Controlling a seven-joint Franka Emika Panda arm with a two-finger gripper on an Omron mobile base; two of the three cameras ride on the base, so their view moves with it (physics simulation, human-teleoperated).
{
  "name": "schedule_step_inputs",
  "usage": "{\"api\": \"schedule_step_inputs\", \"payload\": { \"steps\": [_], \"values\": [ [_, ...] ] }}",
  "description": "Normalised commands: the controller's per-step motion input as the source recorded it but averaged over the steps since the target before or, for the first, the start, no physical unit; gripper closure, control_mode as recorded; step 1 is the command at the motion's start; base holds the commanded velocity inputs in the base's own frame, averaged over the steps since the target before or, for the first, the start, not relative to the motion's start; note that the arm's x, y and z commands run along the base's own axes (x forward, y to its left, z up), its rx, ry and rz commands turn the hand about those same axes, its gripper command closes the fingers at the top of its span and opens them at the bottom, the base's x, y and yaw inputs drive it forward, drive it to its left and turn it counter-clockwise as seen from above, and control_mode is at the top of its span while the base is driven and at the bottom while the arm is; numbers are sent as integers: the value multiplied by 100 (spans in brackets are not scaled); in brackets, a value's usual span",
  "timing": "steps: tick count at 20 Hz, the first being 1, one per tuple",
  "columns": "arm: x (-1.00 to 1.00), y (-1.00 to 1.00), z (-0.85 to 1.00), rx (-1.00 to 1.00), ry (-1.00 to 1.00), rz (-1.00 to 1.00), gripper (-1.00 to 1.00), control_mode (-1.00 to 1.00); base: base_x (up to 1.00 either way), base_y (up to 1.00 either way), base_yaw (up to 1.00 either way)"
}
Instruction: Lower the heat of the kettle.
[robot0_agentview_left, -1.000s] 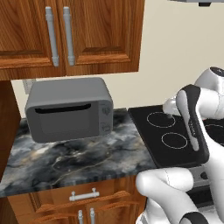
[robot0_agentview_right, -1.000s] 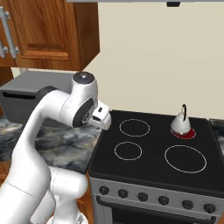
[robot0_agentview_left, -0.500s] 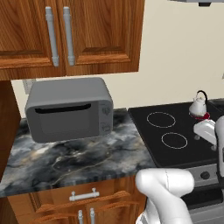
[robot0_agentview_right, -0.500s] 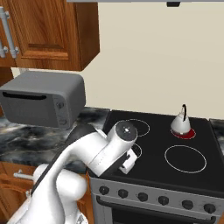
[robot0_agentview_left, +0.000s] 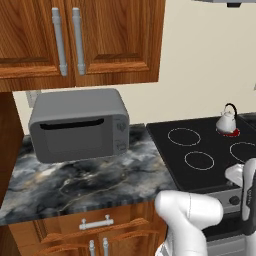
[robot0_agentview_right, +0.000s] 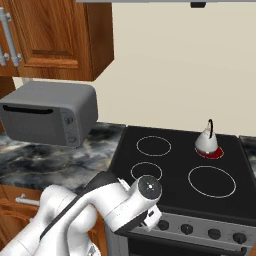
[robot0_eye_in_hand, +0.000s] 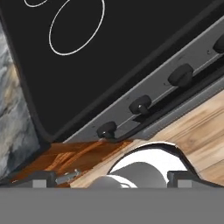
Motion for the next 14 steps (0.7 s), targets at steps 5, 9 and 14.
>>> {"api": "schedule_step_inputs", "payload": {
  "steps": [5,9,14],
  "values": [
    [-2,-27,-59,0,0,0,-100,-100,0,0,0],
    [-5,-42,-52,4,0,0,-100,-100,0,0,0],
    [-24,-41,-47,2,-4,0,-100,-100,0,0,0]
  ]
}}
